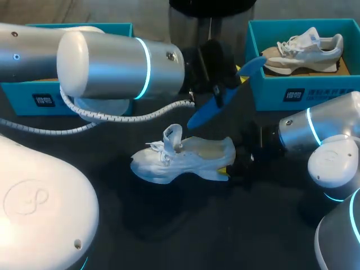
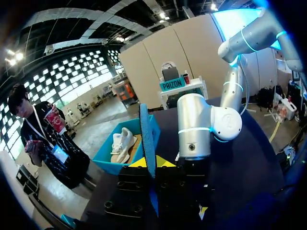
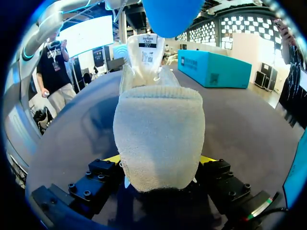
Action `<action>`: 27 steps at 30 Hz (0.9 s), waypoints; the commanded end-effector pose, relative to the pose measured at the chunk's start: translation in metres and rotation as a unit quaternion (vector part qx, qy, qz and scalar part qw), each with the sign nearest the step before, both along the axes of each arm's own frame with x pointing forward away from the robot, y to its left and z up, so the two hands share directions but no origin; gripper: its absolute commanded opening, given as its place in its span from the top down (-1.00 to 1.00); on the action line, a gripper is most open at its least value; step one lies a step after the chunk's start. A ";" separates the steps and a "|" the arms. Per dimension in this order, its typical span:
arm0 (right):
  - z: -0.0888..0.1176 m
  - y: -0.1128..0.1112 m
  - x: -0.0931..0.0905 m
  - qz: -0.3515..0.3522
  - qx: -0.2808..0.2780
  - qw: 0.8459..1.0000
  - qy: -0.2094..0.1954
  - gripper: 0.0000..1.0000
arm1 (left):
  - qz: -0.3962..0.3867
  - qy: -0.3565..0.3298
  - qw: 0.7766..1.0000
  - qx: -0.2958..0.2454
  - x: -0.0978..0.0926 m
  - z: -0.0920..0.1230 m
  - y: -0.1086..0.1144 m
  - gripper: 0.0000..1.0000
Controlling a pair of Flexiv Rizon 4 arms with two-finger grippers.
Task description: Take the shoe out of the shoebox, open the shoe tongue, remove and reinsert the insole, then place the shoe into the shoebox
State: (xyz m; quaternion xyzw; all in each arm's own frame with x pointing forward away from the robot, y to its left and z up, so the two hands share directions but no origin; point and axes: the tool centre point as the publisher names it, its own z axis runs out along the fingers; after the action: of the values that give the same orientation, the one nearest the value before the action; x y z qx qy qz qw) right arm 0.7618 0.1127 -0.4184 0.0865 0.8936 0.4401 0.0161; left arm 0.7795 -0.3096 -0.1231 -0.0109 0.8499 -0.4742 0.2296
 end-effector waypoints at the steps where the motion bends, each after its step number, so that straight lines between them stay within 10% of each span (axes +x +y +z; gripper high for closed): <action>1: -0.003 -0.001 0.001 0.000 -0.001 1.000 0.000 1.00 | -0.022 0.006 0.999 0.030 0.001 0.000 -0.002 1.00; 13: -0.003 -0.001 0.001 0.000 -0.001 1.000 0.000 1.00 | -0.077 0.084 0.990 0.088 0.013 -0.008 -0.001 1.00; 27: -0.003 -0.001 0.001 0.000 -0.001 1.000 0.000 1.00 | -0.232 0.189 0.954 0.034 0.027 0.009 0.015 1.00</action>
State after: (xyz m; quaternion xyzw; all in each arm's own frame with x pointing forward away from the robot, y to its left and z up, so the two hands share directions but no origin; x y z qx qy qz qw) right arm 0.7618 0.1127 -0.4184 0.0865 0.8936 0.4401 0.0161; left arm 0.8058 -0.3087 -0.1136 0.0052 0.8825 -0.4533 0.1252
